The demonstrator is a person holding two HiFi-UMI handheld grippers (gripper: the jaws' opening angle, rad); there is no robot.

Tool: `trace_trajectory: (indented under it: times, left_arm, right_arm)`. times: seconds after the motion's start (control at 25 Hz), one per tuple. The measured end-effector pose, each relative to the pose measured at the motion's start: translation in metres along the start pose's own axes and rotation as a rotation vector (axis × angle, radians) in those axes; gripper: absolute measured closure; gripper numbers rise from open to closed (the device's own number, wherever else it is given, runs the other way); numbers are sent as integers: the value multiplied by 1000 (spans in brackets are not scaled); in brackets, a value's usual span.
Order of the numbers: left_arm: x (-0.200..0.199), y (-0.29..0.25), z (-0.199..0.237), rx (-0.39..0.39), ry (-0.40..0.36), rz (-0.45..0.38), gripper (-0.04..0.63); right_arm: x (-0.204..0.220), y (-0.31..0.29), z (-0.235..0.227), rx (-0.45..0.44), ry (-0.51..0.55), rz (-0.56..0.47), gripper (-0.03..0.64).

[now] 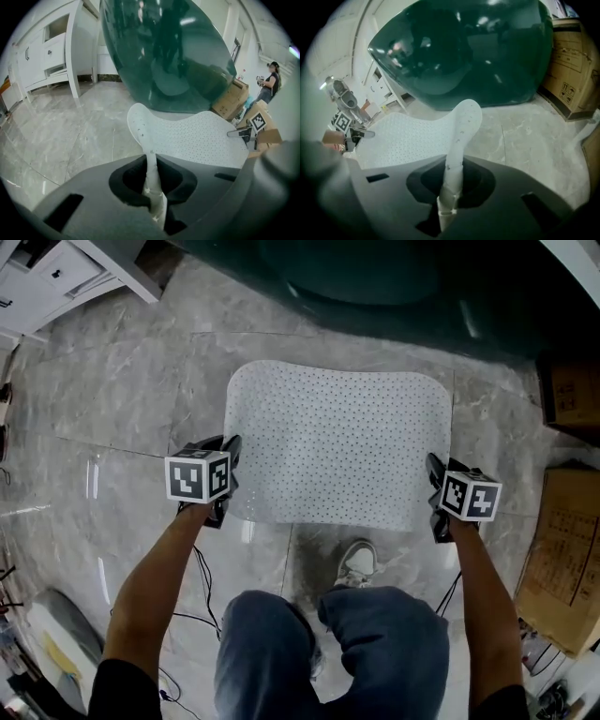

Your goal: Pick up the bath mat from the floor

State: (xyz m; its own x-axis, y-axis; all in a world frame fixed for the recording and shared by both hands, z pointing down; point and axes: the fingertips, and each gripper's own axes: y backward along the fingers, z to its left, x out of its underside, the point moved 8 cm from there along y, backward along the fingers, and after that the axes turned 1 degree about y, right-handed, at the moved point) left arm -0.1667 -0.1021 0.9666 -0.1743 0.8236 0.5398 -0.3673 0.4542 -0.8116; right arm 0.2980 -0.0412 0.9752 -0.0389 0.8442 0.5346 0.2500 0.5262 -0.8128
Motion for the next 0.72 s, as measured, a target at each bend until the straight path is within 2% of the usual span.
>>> trace_trajectory:
  times: [0.2,0.72]
  left_arm:
    - [-34,56,-15,-9,2,-6,567]
    - [-155,243,-66,-1,31,-95,566]
  right_arm:
    - [-34,53,15,2,11,-1,588]
    - [-167,237,79,-23,31,-107,588]
